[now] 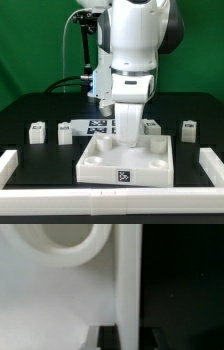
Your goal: Assemble one leg
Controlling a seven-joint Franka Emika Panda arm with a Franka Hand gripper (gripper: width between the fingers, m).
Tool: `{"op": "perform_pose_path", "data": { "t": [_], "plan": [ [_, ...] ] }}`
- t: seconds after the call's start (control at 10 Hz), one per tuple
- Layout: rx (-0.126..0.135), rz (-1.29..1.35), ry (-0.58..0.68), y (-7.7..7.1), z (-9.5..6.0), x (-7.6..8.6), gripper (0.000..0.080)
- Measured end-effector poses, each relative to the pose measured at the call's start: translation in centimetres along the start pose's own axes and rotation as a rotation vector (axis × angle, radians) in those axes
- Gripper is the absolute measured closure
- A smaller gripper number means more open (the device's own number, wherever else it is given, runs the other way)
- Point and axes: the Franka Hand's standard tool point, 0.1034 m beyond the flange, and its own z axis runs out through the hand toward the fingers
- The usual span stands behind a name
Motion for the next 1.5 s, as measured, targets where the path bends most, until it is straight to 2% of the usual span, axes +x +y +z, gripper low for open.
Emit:
{"op": "perform_pose_path", "data": {
  "t": [0.4,0.8,1.0,1.2,1.3,1.4,1.5],
  "plan": [
    [-0.002,-0.006,0.0,0.1,0.0,0.1,0.0737],
    [-0.037,-0.112,0.011,3.2,-0.3,4.3,0.0736],
    [-0.051,-0.146,0.017,4.2,-0.3,5.4,0.0737],
    [-0.052,-0.148,0.016,4.3,-0.3,5.4,0.0737],
    [-0.052,-0.148,0.016,4.3,-0.3,5.4,0.0655],
    [-0.052,-0.147,0.016,4.3,-0.3,5.4,0.0518],
    [-0.052,-0.147,0.015,4.3,-0.3,5.4,0.0518]
  ]
}}
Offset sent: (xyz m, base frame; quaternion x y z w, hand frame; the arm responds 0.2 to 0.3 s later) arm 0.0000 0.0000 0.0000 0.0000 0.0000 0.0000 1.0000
